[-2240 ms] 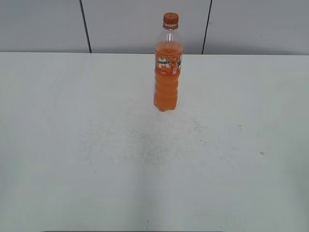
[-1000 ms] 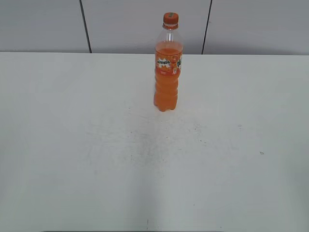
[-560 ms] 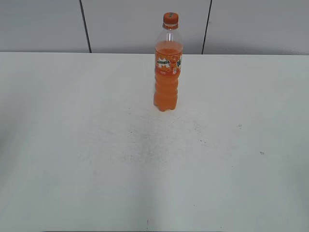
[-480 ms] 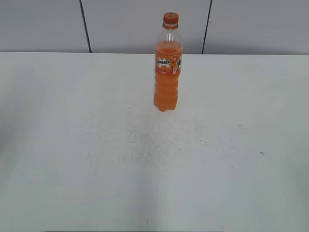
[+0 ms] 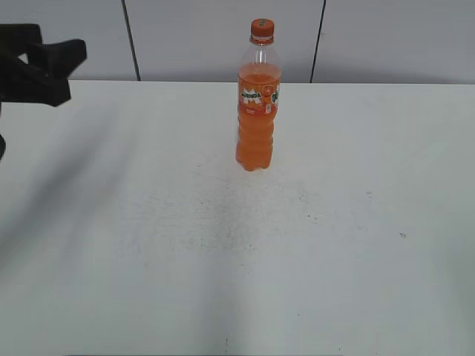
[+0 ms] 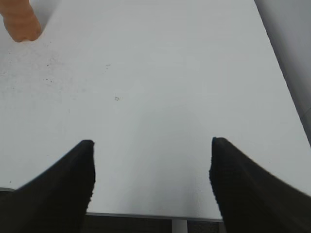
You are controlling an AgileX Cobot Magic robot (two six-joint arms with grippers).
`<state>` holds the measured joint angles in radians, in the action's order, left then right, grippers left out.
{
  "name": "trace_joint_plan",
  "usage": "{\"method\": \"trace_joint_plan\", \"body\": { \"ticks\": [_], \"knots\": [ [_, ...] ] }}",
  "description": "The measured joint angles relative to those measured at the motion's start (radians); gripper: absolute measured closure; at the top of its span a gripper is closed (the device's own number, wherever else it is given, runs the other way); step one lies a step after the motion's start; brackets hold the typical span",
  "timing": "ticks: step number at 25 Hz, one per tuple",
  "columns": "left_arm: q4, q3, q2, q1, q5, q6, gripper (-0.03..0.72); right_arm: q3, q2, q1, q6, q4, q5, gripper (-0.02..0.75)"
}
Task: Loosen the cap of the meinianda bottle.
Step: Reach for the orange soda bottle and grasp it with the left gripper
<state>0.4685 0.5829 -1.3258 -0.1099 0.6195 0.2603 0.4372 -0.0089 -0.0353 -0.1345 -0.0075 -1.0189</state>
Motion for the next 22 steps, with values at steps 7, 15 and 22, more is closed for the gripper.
{"method": "trace_joint_plan", "body": {
  "ticks": [7,15,22],
  "knots": [
    [0.313,0.017,-0.238,0.002,0.261,0.082,0.253,0.0,0.0,0.0,0.0,0.0,0.0,0.183],
    [0.565,0.195,-0.522,0.011,0.447,0.173,0.253,0.0,0.0,0.0,0.0,0.0,0.0,0.183],
    [0.78,0.464,-0.679,0.011,0.472,0.37,0.082,0.0,0.0,0.0,0.0,0.0,0.001,0.183]
  ]
}}
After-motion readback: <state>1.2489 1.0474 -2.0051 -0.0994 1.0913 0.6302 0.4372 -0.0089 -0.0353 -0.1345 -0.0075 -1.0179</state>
